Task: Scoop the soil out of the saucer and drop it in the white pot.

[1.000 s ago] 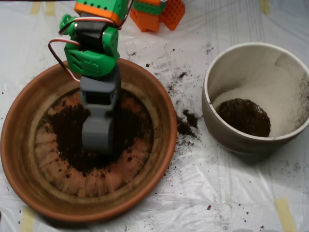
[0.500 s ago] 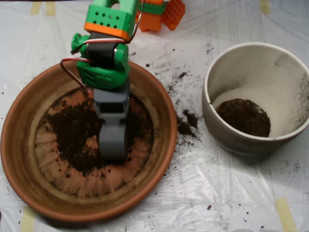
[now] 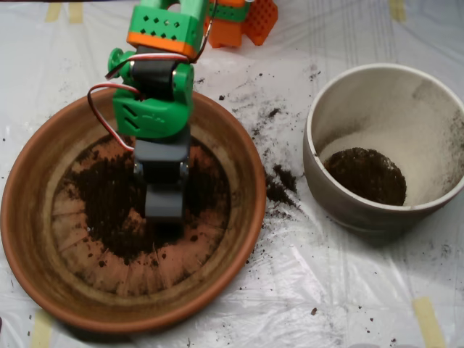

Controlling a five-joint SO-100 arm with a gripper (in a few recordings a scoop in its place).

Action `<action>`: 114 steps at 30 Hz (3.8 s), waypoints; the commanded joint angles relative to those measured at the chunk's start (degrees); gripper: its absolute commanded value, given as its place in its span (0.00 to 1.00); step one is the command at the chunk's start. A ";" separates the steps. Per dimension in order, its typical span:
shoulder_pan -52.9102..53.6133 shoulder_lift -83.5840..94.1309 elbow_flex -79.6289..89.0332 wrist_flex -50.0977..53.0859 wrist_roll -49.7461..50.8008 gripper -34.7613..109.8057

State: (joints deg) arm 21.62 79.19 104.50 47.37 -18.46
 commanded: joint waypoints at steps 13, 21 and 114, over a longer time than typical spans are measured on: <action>3.25 12.30 9.14 -21.80 -2.64 0.24; 2.64 24.43 15.82 -23.99 -0.53 0.24; -3.34 37.27 -11.69 17.75 19.42 0.57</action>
State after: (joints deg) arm 13.18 110.48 88.77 67.94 2.11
